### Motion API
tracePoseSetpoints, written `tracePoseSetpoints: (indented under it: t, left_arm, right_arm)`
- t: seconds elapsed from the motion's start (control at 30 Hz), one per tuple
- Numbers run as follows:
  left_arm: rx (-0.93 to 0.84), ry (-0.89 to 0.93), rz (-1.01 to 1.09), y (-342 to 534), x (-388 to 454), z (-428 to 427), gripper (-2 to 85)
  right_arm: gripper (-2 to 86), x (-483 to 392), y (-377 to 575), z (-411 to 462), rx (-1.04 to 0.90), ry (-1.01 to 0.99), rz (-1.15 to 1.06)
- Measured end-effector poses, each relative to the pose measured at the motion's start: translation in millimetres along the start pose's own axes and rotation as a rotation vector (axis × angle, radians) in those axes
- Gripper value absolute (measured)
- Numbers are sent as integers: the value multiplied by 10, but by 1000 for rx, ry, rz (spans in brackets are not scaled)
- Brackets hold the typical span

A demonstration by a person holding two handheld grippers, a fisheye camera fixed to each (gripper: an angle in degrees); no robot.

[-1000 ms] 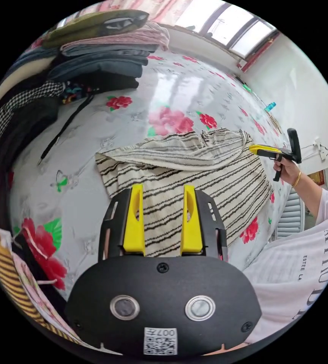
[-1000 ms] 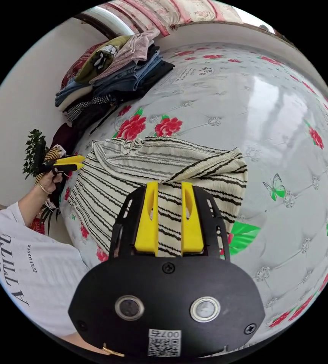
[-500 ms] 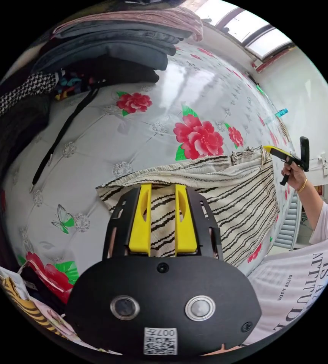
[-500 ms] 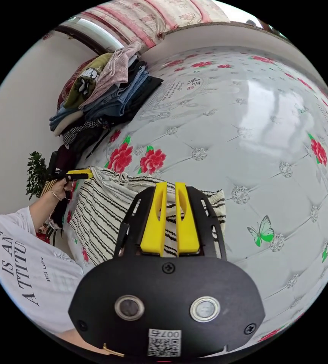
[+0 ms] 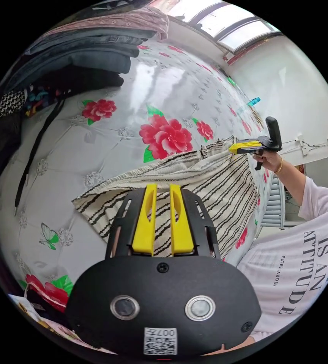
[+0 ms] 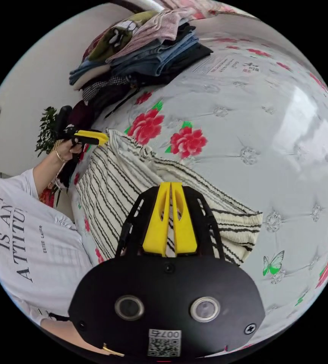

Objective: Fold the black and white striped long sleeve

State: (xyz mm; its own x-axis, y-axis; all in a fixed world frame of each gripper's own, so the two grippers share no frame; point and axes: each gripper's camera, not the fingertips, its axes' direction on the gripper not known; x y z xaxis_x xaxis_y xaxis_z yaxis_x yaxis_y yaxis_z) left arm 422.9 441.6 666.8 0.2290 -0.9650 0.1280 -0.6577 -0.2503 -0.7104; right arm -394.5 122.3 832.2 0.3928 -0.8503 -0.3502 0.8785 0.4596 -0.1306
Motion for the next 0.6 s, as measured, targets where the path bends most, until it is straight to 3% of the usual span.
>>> tracePoseSetpoints:
  t: [0.13, 0.2, 0.3, 0.37, 0.47, 0.6]
  left_arm:
    - [14, 3, -121, -85, -255, -6, 54]
    - [50, 87, -109, 1, -247, -76, 56]
    - [-17, 74, 22, 176, -44, -49, 52]
    - [-101, 73, 71, 229, 23, 65, 53]
    - [-158, 94, 104, 120, 98, 167, 52]
    - [-181, 111, 81, -251, 54, 234, 33]
  right_arm:
    - [-3, 331, 28, -404, 216, 97, 208]
    - [-3, 237, 103, -478, 253, 51, 173]
    - [-3, -182, 289, -401, 184, -13, -15]
    - [-3, -416, 459, -129, 29, -71, -127]
    - [-3, -458, 515, 194, -97, -32, -149]
    - [-3, -205, 265, 92, -17, -47, -49]
